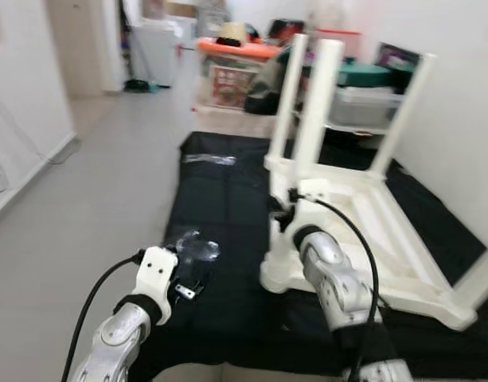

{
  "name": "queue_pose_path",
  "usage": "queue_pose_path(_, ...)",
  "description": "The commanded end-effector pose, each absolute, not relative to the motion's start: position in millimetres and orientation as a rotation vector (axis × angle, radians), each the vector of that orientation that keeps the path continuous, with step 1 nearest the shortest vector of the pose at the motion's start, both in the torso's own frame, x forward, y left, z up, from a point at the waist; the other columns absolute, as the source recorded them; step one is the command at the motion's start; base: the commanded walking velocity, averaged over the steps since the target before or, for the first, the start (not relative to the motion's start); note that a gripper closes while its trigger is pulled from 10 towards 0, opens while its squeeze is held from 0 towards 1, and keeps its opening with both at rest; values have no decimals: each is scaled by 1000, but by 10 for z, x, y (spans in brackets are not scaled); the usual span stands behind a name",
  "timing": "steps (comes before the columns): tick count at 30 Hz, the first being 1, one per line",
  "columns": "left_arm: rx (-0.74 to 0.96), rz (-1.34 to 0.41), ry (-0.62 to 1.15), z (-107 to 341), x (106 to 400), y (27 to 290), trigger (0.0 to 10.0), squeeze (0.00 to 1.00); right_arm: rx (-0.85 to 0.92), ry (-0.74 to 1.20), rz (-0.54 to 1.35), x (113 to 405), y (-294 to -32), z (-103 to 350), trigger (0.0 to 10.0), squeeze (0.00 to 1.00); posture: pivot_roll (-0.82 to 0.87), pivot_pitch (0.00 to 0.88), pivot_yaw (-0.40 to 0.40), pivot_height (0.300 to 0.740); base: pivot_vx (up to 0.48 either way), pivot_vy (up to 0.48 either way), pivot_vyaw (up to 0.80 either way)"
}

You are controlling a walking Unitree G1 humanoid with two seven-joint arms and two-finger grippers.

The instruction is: Building children table

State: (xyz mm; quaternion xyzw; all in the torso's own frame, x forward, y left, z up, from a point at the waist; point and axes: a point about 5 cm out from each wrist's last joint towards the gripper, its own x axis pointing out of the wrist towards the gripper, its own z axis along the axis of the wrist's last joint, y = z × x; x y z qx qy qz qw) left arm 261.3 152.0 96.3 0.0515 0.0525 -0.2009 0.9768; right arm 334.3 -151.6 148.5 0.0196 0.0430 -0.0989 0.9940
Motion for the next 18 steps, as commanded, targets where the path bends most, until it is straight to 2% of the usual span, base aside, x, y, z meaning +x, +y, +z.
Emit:
queue_pose_path(1, 98, -424, 136, 905, 2598, 1487, 10000, 0, 12, 235, -252, 3243, -1561, 1129, 0, 0, 35, 0, -93, 740, 0, 0, 0)
queue_pose_path(13, 105, -424, 133, 906, 2625, 1480, 10000, 0, 63, 240, -374, 3253, -1563, 1143, 0, 0, 36, 0, -96, 740, 0, 0, 0)
queue_pose_path(18, 114, -414, 130, 903, 2630, 1497, 10000, 0, 58, 227, -490, 3220, -1614, 1156, 0, 0, 38, 0, -98, 740, 0, 0, 0)
